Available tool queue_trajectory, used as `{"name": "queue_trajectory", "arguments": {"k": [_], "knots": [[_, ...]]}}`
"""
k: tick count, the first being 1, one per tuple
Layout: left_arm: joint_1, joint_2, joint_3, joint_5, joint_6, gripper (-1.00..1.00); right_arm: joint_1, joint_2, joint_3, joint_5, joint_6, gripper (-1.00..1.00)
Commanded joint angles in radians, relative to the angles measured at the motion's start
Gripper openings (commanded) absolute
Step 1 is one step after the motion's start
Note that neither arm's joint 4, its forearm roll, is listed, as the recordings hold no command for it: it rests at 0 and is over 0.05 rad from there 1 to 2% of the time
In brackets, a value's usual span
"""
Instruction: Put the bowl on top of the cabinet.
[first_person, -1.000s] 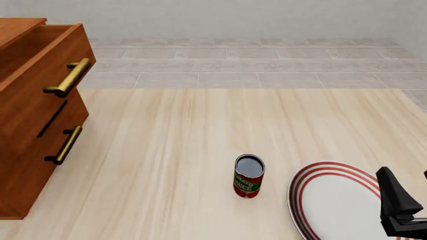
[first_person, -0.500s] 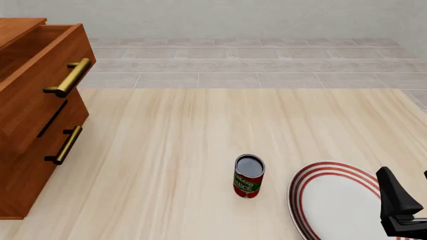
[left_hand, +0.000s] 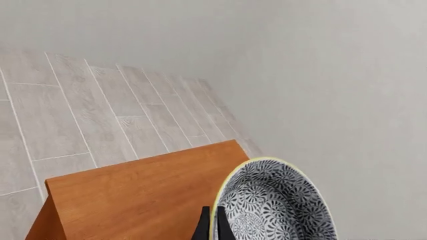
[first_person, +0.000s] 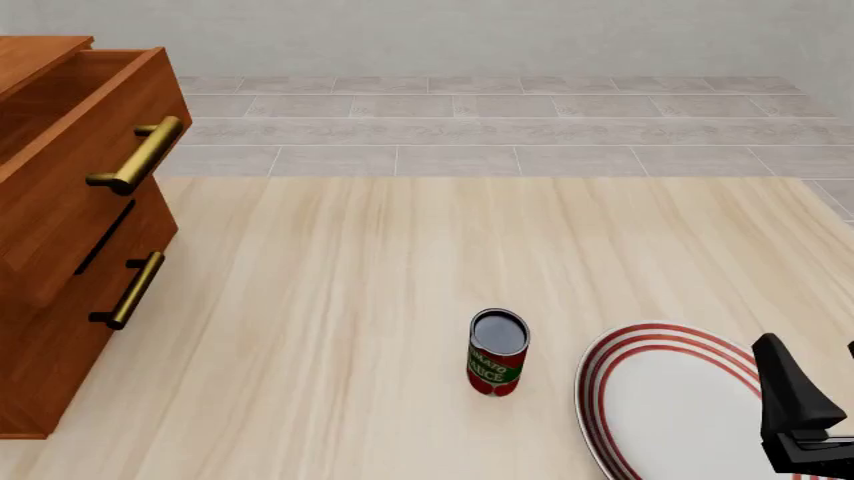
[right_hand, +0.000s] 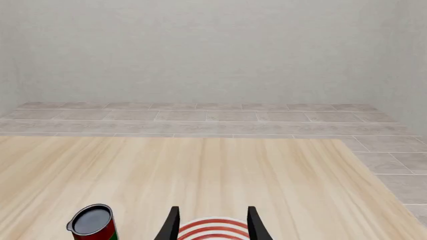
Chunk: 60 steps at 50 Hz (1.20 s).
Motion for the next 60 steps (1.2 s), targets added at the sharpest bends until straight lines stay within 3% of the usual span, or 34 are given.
{"name": "queue_trajectory", "arguments": {"k": [1, 18, 60], "knots": [[-0.006, -0.076, 0.022, 0.010, 0.010, -1.00, 0.000, 0.000, 0.000, 0.000, 0.000, 1.00], [-0.004, -0.108, 0.022, 0.010, 0.024, -1.00, 0.000, 0.000, 0.000, 0.000, 0.000, 1.00], [0.054, -0.014, 0.001, -0.016, 0.029, -1.00, 0.000, 0.000, 0.000, 0.000, 0.000, 1.00]]}}
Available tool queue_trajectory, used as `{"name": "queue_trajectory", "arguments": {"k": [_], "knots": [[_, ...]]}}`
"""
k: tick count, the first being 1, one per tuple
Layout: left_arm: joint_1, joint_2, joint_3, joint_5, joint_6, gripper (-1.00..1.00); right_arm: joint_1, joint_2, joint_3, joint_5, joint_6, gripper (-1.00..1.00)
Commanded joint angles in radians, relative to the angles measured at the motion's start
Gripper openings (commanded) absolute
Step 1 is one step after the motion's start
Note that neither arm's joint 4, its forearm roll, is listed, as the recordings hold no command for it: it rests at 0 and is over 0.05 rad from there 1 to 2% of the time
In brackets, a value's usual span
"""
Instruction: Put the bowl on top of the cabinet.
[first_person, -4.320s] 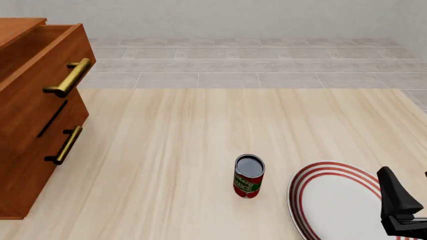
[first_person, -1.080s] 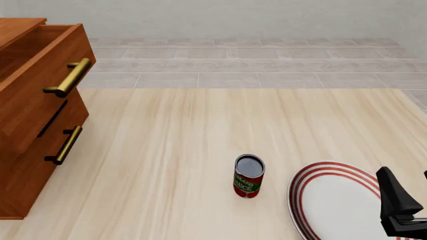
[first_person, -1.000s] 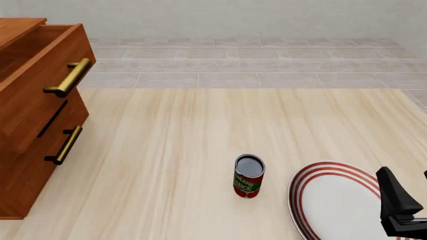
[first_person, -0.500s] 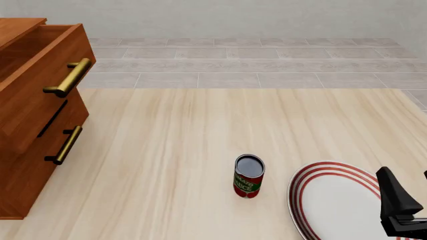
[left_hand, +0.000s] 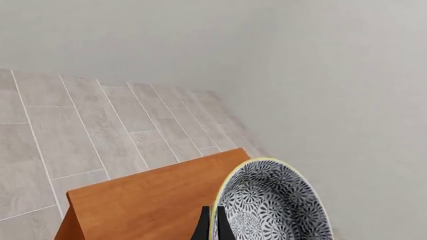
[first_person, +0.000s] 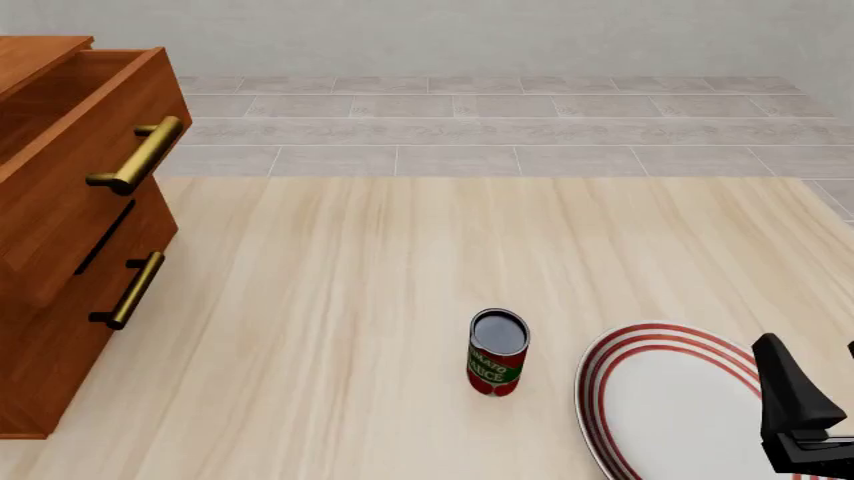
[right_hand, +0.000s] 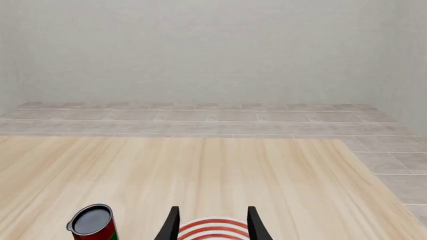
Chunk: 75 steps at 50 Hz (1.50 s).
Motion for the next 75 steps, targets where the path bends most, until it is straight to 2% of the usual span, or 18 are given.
{"name": "queue_trajectory", "arguments": {"k": [1, 16, 31, 32, 42, 59, 66, 75], "knots": [[0.020, 0.022, -0.008, -0.010, 0.006, -1.00, 0.000, 0.000, 0.000, 0.000, 0.000, 1.00], [0.036, 0.033, -0.005, -0.019, 0.015, -1.00, 0.000, 0.000, 0.000, 0.000, 0.000, 1.00], [0.034, 0.020, 0.005, -0.036, 0.086, -1.00, 0.000, 0.000, 0.000, 0.000, 0.000, 1.00], [0.029, 0.020, 0.002, -0.035, 0.099, 1.00, 0.000, 0.000, 0.000, 0.000, 0.000, 1.00], [0.051, 0.005, 0.009, -0.040, 0.112, 1.00, 0.000, 0.000, 0.000, 0.000, 0.000, 1.00], [0.036, -0.012, 0.027, -0.045, 0.122, 1.00, 0.000, 0.000, 0.000, 0.000, 0.000, 1.00], [0.019, -0.051, 0.051, -0.049, 0.116, 1.00, 0.000, 0.000, 0.000, 0.000, 0.000, 1.00], [-0.027, -0.167, 0.114, -0.052, 0.120, 1.00, 0.000, 0.000, 0.000, 0.000, 0.000, 1.00]]}}
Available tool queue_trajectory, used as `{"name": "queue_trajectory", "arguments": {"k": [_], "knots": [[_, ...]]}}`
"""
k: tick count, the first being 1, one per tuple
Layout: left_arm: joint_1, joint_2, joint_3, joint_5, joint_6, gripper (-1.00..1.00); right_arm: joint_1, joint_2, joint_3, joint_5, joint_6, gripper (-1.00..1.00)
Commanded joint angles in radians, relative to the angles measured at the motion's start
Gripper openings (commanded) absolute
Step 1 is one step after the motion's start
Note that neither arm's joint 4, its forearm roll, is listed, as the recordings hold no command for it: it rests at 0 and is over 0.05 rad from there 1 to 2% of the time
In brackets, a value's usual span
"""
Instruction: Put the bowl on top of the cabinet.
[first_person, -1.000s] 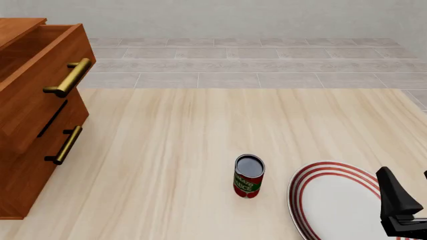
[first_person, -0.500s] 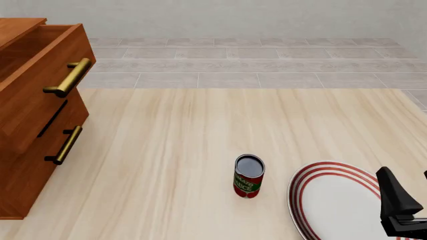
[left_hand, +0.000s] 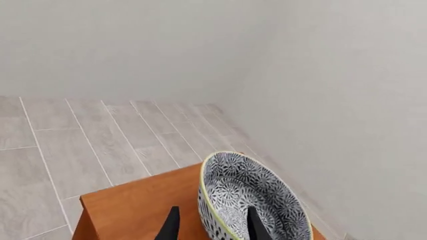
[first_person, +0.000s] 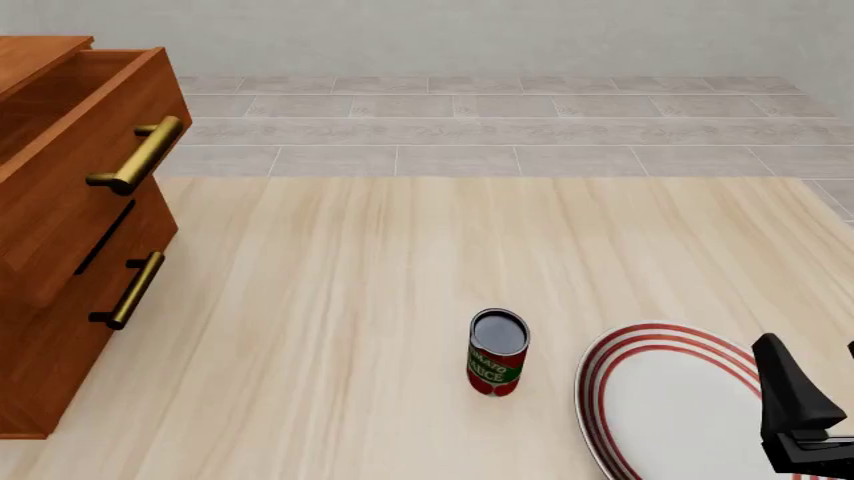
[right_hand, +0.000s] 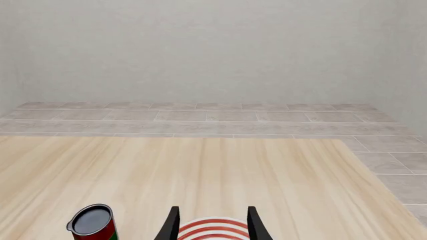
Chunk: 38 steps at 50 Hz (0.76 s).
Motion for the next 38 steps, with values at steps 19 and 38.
{"name": "queue_trajectory", "arguments": {"k": [19, 38], "knots": [[-0.110, -0.232, 0.118, 0.008, 0.020, 1.00, 0.000, 0.000, 0.000, 0.000, 0.000, 1.00], [-0.190, -0.344, 0.162, 0.034, 0.059, 1.00, 0.000, 0.000, 0.000, 0.000, 0.000, 1.00]]}}
